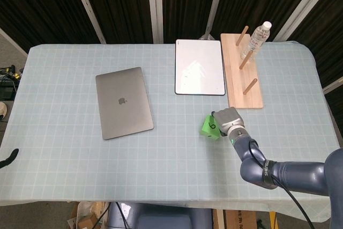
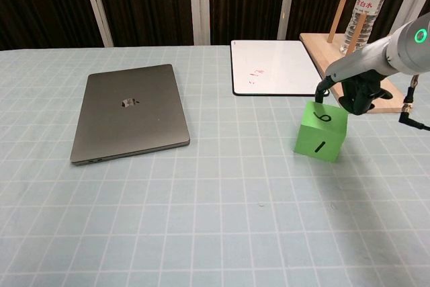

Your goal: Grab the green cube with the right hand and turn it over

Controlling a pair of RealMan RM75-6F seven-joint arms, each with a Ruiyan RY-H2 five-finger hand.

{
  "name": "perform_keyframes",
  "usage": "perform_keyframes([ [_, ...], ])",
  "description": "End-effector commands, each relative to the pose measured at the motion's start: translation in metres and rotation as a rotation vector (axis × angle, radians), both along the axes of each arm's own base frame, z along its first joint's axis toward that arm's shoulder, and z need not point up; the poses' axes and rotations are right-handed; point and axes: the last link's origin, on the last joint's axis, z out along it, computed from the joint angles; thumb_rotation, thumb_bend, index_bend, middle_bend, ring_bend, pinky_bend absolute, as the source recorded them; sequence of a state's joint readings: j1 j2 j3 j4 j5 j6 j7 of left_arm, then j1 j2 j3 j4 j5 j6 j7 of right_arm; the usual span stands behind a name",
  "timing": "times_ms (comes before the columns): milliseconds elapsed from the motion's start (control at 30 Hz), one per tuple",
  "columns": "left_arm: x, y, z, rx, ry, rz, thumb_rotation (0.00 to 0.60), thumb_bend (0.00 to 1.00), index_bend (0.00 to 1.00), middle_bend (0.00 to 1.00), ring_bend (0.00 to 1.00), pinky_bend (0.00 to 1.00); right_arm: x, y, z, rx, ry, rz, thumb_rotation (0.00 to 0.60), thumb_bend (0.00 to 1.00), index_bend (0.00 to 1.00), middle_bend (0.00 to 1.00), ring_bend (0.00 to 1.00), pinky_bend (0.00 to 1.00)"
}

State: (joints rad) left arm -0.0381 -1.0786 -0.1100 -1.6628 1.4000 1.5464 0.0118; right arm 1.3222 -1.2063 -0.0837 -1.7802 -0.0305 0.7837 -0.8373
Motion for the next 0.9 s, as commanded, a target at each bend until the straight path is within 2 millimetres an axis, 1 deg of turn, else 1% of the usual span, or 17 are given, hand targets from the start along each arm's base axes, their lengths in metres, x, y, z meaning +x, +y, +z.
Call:
perform_keyframes([
  [33,0.000,0.000,0.000,0.000,0.000,-0.001,0.600,0.31,0.10,0.00,0.00,0.00,0.003,0.002,-0.003,0.009,0.002,0.006,0.600,0.82,0.20,0.82,0.85,0.70],
  [533,-0.001,0.000,0.001,0.002,-0.004,-0.001,0.600,0.32,0.10,0.00,0.00,0.00,0.023,0.018,-0.016,0.071,-0.005,0.065,0.600,0.82,0.21,0.82,0.85,0.70],
  [900,-0.001,0.000,0.001,0.001,-0.003,-0.002,0.600,0.31,0.10,0.00,0.00,0.00,0.029,0.031,-0.016,0.105,0.020,0.087,0.600,0.82,0.21,0.82,0.85,0.70],
])
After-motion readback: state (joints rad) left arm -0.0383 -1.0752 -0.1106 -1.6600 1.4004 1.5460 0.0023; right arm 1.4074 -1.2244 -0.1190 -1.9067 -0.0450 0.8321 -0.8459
